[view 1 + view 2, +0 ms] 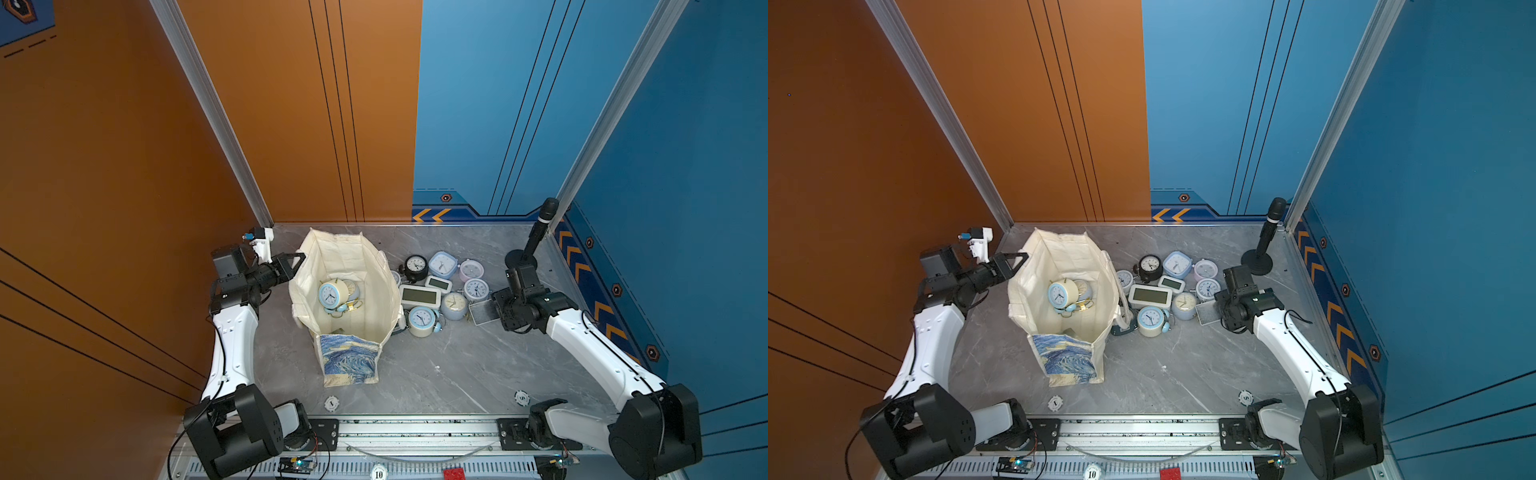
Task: Put the alarm clock into the canvas bag
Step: Pick up the alarm from the center of the board, then place the alarm at the canvas bag.
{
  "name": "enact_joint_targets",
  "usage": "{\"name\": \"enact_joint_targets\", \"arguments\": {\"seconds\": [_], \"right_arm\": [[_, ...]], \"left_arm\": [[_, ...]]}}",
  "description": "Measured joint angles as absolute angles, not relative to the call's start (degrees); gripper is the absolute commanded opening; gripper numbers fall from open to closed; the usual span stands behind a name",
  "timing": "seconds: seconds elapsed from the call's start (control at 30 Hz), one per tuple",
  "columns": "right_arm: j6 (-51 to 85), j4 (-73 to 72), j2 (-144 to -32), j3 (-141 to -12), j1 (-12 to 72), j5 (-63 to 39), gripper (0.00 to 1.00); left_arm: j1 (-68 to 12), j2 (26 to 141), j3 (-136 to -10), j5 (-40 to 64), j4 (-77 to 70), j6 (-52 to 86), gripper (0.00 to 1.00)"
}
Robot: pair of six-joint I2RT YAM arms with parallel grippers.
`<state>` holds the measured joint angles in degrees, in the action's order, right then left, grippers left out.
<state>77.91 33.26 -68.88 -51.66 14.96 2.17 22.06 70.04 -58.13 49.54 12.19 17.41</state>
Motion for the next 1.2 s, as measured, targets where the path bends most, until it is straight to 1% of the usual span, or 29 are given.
{"name": "enact_joint_targets", "arguments": {"seconds": [0.13, 0.27, 0.43, 0.57, 0.9, 1.2], "right_arm": [[69.12, 26.87, -67.37, -52.9, 16.25, 0.69, 0.45], [60.58, 21.26, -67.29, -55.48, 17.61, -3.42, 0.42], [51.27, 19.49, -69.87, -64.2, 22.39, -6.92, 0.4], [44.4, 17.8, -73.1, -71.37, 27.97, -9.47, 0.4], [33.61, 18.39, -84.58, -86.74, 39.94, -14.92, 0.39], [27.09, 25.8, -94.56, -100.25, 48.51, -16.53, 0.38]], "left_arm": [[22.06, 70.04, -58.13, 49.54, 12.19, 17.41, 0.0], [22.06, 70.04, -58.13, 49.54, 12.19, 17.41, 0.0], [22.06, 70.04, -58.13, 49.54, 12.16, 17.41, 0.0], [22.06, 70.04, -58.13, 49.54, 12.19, 17.41, 0.0], [22.06, 70.04, -58.13, 49.54, 12.19, 17.41, 0.0], [22.06, 70.04, -58.13, 49.54, 12.19, 17.41, 0.0]]}}
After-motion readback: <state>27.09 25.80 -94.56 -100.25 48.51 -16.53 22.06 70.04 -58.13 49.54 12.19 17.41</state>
